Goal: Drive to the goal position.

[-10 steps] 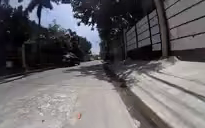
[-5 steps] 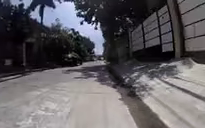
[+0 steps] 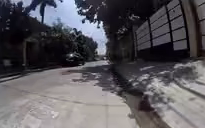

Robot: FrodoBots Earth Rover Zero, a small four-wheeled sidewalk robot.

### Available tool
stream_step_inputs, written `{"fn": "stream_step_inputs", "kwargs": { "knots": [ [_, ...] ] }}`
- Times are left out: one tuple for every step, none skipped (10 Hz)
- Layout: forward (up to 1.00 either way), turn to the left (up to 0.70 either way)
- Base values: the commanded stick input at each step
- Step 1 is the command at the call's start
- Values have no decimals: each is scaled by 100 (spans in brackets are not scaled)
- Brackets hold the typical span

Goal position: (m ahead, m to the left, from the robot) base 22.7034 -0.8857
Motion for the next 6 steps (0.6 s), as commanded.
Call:
{"fn": "stream_step_inputs", "kwargs": {
  "knots": [
    [100, 0],
    [100, 0],
    [100, 0],
    [100, 0],
    [100, -26],
    [100, -40]
  ]
}}
